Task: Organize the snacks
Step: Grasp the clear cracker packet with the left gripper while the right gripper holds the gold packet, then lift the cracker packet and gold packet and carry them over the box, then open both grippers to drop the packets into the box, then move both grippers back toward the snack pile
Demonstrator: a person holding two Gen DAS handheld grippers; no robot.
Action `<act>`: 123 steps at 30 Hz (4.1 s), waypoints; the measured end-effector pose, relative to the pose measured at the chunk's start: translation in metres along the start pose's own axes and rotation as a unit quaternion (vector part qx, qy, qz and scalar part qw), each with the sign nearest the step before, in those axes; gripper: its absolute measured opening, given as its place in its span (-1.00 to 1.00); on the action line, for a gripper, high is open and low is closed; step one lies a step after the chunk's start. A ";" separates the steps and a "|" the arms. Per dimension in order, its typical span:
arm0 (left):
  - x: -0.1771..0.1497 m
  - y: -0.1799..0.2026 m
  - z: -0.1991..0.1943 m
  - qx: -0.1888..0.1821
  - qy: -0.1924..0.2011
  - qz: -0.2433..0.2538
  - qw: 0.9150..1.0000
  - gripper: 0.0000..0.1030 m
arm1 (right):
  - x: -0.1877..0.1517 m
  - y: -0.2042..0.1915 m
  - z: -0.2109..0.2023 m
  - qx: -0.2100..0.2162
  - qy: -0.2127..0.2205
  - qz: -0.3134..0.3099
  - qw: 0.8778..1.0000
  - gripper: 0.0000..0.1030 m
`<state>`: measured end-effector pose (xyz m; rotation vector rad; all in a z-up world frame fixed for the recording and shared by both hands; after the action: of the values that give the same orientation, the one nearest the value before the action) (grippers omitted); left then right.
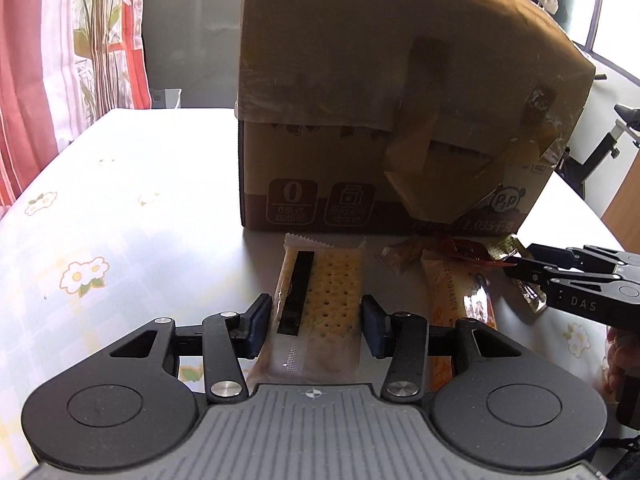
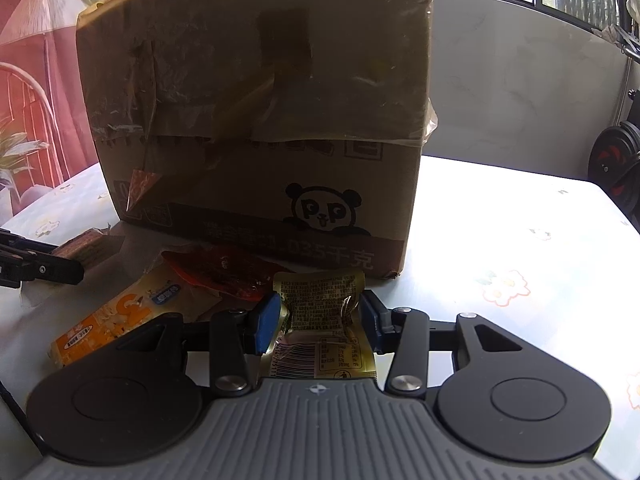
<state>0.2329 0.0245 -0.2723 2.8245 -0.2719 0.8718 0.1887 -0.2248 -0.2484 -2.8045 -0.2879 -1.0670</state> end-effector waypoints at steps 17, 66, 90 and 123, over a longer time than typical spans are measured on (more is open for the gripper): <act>0.011 -0.007 -0.062 0.005 0.071 -0.017 0.997 -0.03 | 0.000 0.009 -0.052 0.021 0.062 0.031 0.997 -0.11; 0.246 0.066 -0.024 0.055 0.063 0.058 0.995 -0.02 | 0.247 0.026 -0.017 0.015 0.001 0.058 0.998 -0.02; 0.152 0.025 -0.116 -0.003 0.139 0.018 0.990 0.24 | 0.181 0.028 -0.107 0.104 0.122 0.084 0.984 0.18; 0.047 0.020 -0.039 -0.025 0.022 -0.033 0.999 0.05 | 0.053 -0.023 0.039 0.047 -0.083 0.006 0.995 0.17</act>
<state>0.2452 0.0080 -0.2115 2.7483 -0.1888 0.9002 0.2470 -0.1882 -0.2407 -2.8104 -0.3280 -0.7959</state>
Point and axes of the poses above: each gripper's, at about its wrist camera, not at the fingertips, and z roughly the way its jaws point, y to its right, x to its top, the point moved 7 cm from there along z, roughly the way its jaws point, and after that the axes turned 12 degrees about -y, right-handed, at the moved point
